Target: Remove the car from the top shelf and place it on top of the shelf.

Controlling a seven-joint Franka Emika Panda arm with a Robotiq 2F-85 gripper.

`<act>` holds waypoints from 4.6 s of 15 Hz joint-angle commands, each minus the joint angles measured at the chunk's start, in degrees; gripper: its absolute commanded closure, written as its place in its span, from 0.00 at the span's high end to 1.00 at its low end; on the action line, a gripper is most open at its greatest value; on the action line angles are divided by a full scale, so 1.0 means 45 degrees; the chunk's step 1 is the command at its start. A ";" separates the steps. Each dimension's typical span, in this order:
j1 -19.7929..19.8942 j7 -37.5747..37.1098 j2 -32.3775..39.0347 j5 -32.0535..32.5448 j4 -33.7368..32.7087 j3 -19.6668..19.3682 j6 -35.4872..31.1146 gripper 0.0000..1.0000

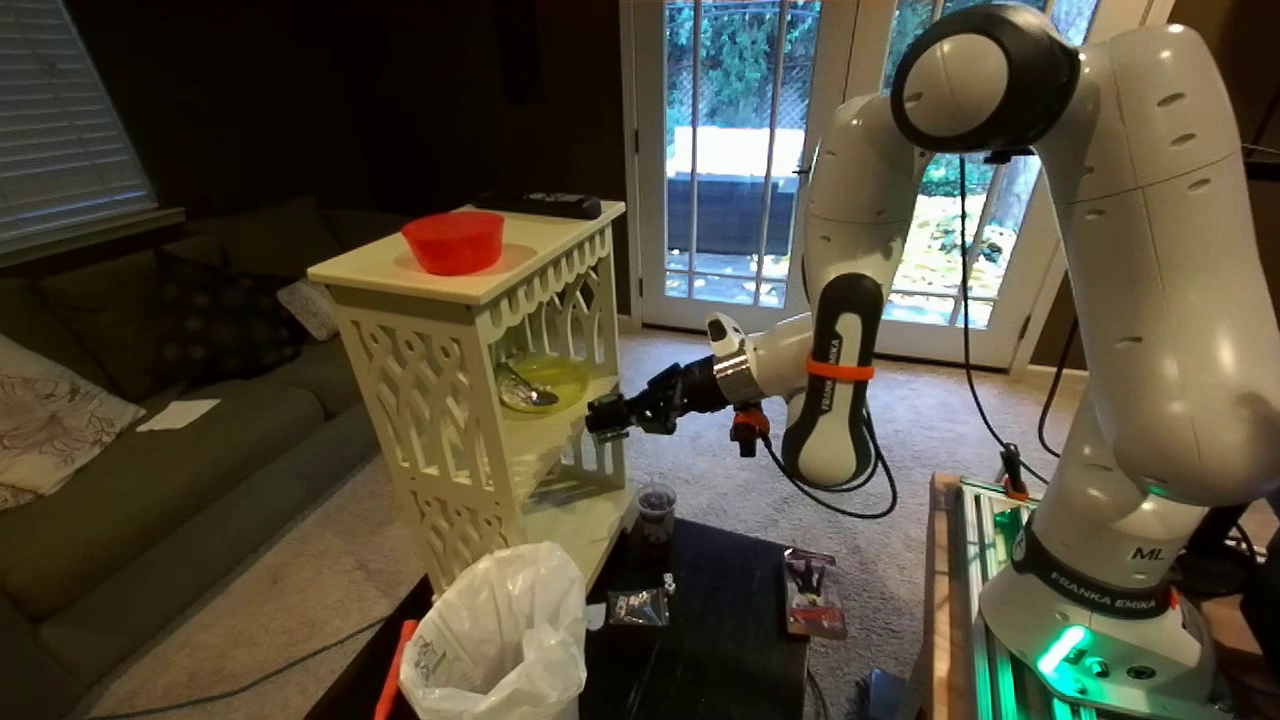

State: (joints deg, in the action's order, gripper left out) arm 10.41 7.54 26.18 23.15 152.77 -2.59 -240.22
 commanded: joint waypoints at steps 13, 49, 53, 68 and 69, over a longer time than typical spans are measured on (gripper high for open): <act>-0.0110 -0.0393 -0.4288 -0.1209 0.0974 -0.1060 0.0464 0.08; -0.1646 0.5290 -0.9082 -0.9965 -0.0652 0.2707 0.3183 0.08; -0.1497 0.6292 -0.9283 -1.0226 -0.1795 0.2935 0.5848 0.08; -0.0866 0.6506 -0.7691 -1.0400 -0.4530 0.2606 0.8966 0.08; -0.0863 0.6429 -0.7487 -1.0444 -0.4565 0.2614 0.8932 0.08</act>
State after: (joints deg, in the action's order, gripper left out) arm 6.27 37.06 -9.80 -22.40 133.22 8.48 -199.83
